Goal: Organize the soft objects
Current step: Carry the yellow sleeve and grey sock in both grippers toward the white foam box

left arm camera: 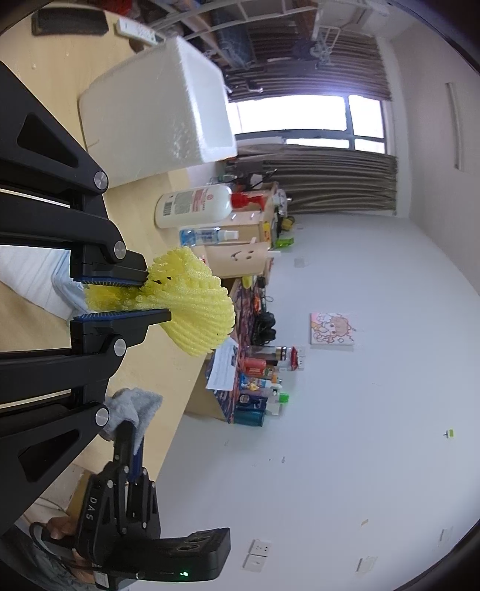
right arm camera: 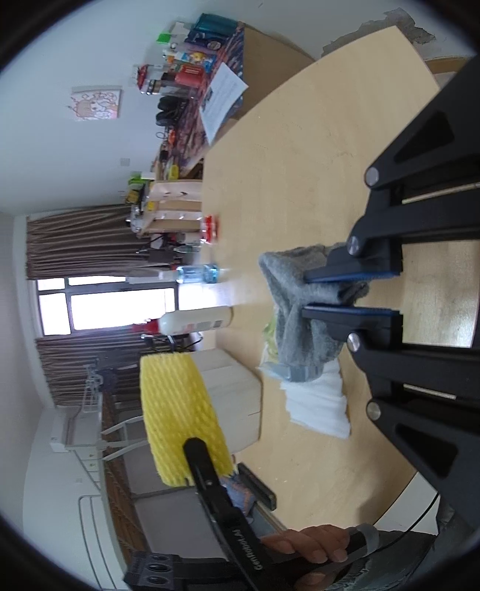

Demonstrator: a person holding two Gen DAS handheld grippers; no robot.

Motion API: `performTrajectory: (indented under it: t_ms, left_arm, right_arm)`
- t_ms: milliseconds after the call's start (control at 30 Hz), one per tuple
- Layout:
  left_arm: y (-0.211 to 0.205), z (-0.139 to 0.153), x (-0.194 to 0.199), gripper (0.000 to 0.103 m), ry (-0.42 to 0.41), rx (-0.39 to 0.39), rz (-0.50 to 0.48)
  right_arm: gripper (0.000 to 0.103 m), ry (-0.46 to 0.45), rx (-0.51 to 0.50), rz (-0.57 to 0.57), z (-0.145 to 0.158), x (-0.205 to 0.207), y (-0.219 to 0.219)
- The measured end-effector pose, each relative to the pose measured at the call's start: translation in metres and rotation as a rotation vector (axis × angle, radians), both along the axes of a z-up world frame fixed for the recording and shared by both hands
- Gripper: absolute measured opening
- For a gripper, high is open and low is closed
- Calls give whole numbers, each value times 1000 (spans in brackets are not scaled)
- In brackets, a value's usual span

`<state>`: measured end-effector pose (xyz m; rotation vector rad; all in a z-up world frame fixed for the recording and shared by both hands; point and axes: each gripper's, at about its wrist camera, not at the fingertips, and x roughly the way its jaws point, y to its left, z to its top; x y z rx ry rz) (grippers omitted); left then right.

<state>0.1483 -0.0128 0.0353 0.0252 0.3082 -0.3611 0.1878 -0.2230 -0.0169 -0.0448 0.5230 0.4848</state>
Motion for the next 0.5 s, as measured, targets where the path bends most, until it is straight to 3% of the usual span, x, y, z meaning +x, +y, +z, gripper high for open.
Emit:
performTrajectory:
  t_ms: [500]
  left_arm:
    - [-2,25,-65,12,-63,35,99]
  right_arm:
    - [14,-132,58,37,28,-45,-5]
